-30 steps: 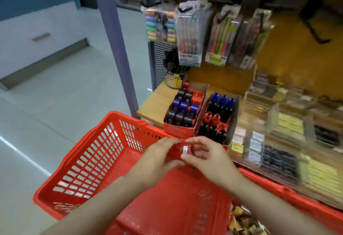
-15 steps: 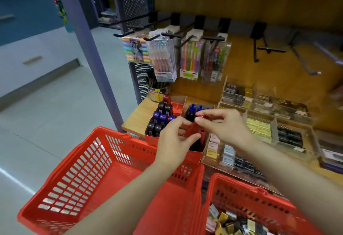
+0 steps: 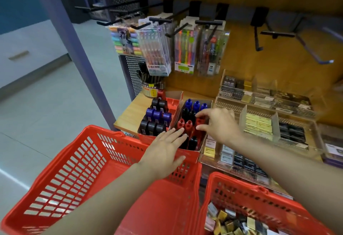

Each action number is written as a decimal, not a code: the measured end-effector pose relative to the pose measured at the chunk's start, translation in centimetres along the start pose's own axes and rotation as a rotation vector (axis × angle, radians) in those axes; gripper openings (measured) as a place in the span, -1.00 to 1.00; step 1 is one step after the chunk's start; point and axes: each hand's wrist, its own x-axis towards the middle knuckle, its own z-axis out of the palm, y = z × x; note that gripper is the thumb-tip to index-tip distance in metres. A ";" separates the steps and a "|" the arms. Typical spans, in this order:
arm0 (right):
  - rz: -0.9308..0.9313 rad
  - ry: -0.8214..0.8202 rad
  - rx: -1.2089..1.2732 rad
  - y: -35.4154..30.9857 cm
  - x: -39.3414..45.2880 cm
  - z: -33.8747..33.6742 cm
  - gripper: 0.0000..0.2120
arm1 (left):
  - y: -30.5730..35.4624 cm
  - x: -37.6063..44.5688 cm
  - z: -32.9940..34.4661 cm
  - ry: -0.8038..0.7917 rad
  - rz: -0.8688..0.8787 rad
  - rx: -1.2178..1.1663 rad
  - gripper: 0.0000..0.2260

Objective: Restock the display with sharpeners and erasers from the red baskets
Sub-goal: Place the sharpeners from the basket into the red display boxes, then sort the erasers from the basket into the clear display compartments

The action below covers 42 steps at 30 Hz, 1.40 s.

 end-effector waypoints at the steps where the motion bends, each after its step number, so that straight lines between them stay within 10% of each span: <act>1: -0.004 0.000 -0.009 0.0 -0.1 0.5 -0.60 | 0.0 0.0 0.1 0.001 0.001 -0.001 -0.41; 26: -0.169 -0.194 -0.427 -1.8 -2.5 0.7 -0.52 | 0.4 0.2 -0.4 -0.061 -0.009 0.018 -0.40; 35: 0.243 -0.010 0.650 -3.8 -7.7 1.8 -0.68 | -0.2 -2.7 -3.0 0.055 0.103 0.022 -0.51; 42: 0.455 -0.089 0.679 -0.5 -22.3 -2.5 -0.79 | 9.0 -11.6 -5.3 -0.121 -0.086 -0.131 -0.58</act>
